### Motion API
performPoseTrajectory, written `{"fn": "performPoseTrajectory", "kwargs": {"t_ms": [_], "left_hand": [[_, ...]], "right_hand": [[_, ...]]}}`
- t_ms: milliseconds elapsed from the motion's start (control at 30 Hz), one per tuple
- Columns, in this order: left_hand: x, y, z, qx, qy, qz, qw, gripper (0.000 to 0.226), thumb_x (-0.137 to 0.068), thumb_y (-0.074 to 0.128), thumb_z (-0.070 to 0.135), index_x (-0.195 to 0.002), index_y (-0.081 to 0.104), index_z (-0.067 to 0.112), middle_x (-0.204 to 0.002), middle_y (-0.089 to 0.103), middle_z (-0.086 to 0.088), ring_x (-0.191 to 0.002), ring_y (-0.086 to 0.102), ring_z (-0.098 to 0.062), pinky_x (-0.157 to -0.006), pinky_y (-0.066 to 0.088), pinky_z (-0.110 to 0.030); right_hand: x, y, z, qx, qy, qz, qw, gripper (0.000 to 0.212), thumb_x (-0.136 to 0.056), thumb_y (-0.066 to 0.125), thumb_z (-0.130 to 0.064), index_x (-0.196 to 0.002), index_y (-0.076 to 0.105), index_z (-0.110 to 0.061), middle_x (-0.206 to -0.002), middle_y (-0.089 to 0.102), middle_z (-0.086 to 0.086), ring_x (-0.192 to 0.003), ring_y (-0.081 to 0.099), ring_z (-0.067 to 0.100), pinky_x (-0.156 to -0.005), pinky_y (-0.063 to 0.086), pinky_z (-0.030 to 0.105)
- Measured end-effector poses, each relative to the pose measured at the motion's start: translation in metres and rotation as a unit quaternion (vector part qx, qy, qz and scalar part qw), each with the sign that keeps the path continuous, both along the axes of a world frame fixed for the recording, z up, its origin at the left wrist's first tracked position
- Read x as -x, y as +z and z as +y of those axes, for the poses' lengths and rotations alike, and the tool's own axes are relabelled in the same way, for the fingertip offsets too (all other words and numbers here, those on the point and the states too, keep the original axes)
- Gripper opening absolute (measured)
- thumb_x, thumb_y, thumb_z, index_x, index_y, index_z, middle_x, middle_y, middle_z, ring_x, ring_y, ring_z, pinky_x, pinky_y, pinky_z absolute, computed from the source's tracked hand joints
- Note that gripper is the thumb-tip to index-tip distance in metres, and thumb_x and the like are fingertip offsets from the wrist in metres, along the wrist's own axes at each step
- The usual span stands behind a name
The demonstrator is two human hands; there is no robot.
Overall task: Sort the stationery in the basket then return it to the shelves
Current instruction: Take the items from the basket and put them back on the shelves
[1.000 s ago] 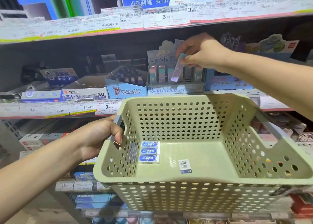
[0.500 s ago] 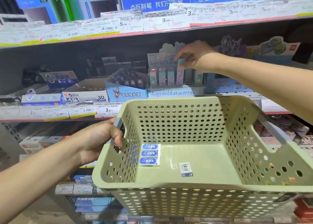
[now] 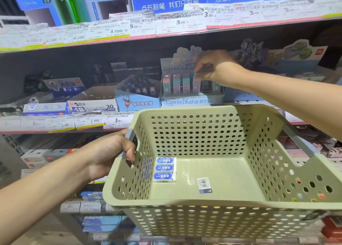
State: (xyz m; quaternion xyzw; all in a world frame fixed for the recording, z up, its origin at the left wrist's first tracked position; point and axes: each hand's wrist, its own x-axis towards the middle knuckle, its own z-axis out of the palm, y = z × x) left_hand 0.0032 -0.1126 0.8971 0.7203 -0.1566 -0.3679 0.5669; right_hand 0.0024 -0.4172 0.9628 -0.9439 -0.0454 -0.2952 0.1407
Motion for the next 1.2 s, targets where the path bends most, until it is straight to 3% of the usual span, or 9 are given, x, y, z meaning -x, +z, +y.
{"fn": "performPoseTrajectory", "kwargs": {"t_ms": [167,400,633,733,800,867,933,1067,1200], "left_hand": [[-0.002,-0.002,-0.002,-0.002,0.003,0.002,1.000,0.056,-0.041,0.041,-0.007,-0.088,0.061,0.015,-0.068,0.059,-0.017,-0.051,0.055,-0.027,-0.056,0.048,-0.030],[-0.003,-0.003,-0.001,-0.002,0.006,0.008,1.000,0.058,-0.041,0.041,-0.007,-0.090,0.060,0.016,-0.068,0.059,-0.017,-0.051,0.057,-0.027,-0.052,0.051,-0.029],[-0.001,-0.002,-0.001,-0.009,0.003,0.009,1.000,0.055,-0.049,0.042,-0.008,-0.095,0.059,0.016,-0.079,0.055,-0.020,-0.059,0.053,-0.028,-0.058,0.048,-0.030],[0.000,-0.002,-0.001,-0.005,0.001,0.004,1.000,0.053,-0.046,0.042,-0.007,-0.090,0.060,0.016,-0.073,0.058,-0.018,-0.057,0.054,-0.027,-0.058,0.047,-0.030],[0.001,-0.001,0.000,0.001,0.000,0.007,1.000,0.054,-0.046,0.041,-0.008,-0.091,0.060,0.015,-0.071,0.058,-0.017,-0.056,0.054,-0.027,-0.056,0.046,-0.029],[0.001,-0.001,0.001,0.004,0.000,0.008,1.000,0.057,-0.042,0.040,-0.007,-0.090,0.060,0.015,-0.066,0.059,-0.016,-0.051,0.054,-0.026,-0.053,0.047,-0.029],[0.000,-0.002,0.001,0.004,0.002,0.006,1.000,0.059,-0.041,0.040,-0.007,-0.092,0.061,0.015,-0.066,0.058,-0.016,-0.049,0.054,-0.026,-0.052,0.047,-0.028],[0.003,-0.002,-0.001,0.007,-0.003,-0.005,1.000,0.060,-0.041,0.040,-0.007,-0.093,0.060,0.014,-0.062,0.057,-0.014,-0.045,0.053,-0.023,-0.051,0.044,-0.027],[0.009,-0.003,-0.002,0.015,-0.008,-0.006,1.000,0.049,-0.045,0.042,-0.010,-0.086,0.059,0.012,-0.049,0.055,-0.008,-0.038,0.051,-0.020,-0.049,0.043,-0.024]], "right_hand": [[-0.002,-0.011,0.001,0.013,0.020,-0.023,0.999,0.016,-0.078,0.073,-0.006,-0.093,0.075,-0.001,-0.101,0.071,0.013,-0.093,0.066,0.025,-0.087,0.046,0.022],[0.001,-0.006,0.002,0.022,0.027,-0.006,0.999,0.019,-0.080,0.072,-0.008,-0.097,0.074,-0.001,-0.105,0.071,0.013,-0.096,0.067,0.023,-0.085,0.042,0.014],[0.018,-0.005,0.014,0.041,-0.017,-0.023,0.999,0.027,-0.092,0.051,-0.010,-0.113,0.068,-0.008,-0.114,0.068,0.006,-0.103,0.062,0.021,-0.091,0.044,0.025],[0.034,-0.009,0.035,0.059,0.036,-0.089,0.994,0.019,-0.088,0.055,-0.015,-0.101,0.070,-0.010,-0.094,0.069,0.002,-0.085,0.062,0.014,-0.080,0.048,0.027],[0.050,-0.012,0.055,0.072,0.113,-0.035,0.990,0.010,-0.084,0.059,-0.017,-0.081,0.068,-0.016,-0.073,0.062,-0.009,-0.066,0.056,0.007,-0.065,0.044,0.017],[0.065,-0.017,0.079,0.088,0.169,0.078,0.979,0.018,-0.080,0.058,-0.015,-0.064,0.060,-0.023,-0.058,0.055,-0.014,-0.051,0.052,0.001,-0.054,0.035,0.005],[0.070,-0.028,0.099,0.090,0.200,0.200,0.955,0.026,-0.080,0.060,-0.011,-0.058,0.053,-0.023,-0.054,0.056,-0.008,-0.053,0.055,0.007,-0.049,0.035,0.006],[0.062,-0.071,0.124,0.110,0.221,0.420,0.873,0.006,-0.082,0.065,-0.012,-0.079,0.069,-0.008,-0.071,0.066,0.005,-0.064,0.059,0.015,-0.062,0.048,0.025],[0.058,-0.113,0.142,0.099,0.202,0.514,0.828,0.020,-0.080,0.068,-0.007,-0.100,0.068,-0.003,-0.073,0.060,0.001,-0.073,0.057,0.017,-0.066,0.048,0.024]]}}
